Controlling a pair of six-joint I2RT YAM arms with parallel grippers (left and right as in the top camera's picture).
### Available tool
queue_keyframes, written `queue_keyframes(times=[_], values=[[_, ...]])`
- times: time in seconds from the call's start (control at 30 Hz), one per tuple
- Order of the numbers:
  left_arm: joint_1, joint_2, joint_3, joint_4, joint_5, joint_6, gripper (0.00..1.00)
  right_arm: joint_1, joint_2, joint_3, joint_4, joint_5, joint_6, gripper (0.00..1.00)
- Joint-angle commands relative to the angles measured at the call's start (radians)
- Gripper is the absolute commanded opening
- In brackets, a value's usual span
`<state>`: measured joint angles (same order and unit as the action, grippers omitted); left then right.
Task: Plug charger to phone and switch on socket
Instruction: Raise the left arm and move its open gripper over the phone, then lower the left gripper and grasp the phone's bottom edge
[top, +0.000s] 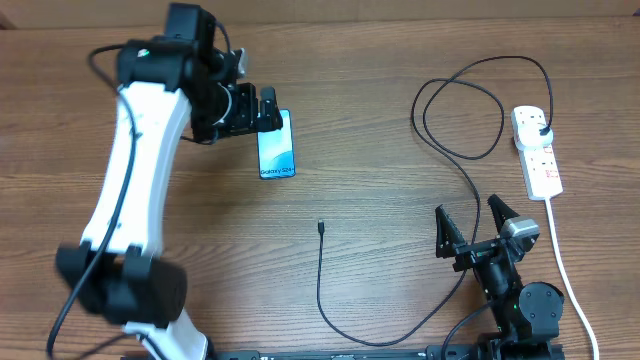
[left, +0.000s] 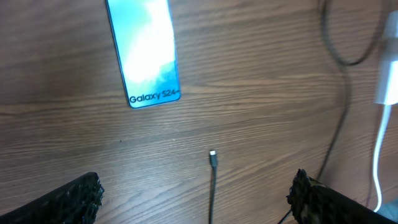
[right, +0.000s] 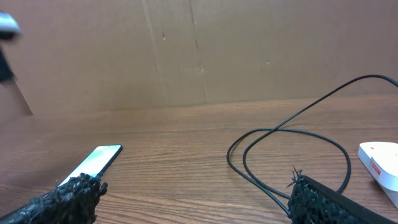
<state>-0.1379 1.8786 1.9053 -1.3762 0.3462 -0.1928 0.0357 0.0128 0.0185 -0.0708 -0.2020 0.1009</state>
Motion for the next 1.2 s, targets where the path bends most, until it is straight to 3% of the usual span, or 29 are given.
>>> queue_keyframes(times=[0.0, 0.27, 0.8, 1.17], values=[[-0.007, 0.106, 0.021, 0.003, 0.016, -0.014, 0.99, 0.009, -0.01, -0.011, 0.005, 0.01, -0.001, 1.0], [-0.007, 0.367, 0.021, 0.134, 0.011, -0.014, 0.99, 0.009, -0.01, -0.011, 0.005, 0.01, -0.001, 1.0], [-0.007, 0.777, 0.021, 0.643, 0.01, -0.014, 0.99, 0.009, -0.01, -0.011, 0.005, 0.01, -0.001, 1.0], [-0.007, 0.867, 0.021, 0.708, 0.009, -0.014, 0.99, 0.009, -0.01, -0.011, 0.005, 0.01, -0.001, 1.0]])
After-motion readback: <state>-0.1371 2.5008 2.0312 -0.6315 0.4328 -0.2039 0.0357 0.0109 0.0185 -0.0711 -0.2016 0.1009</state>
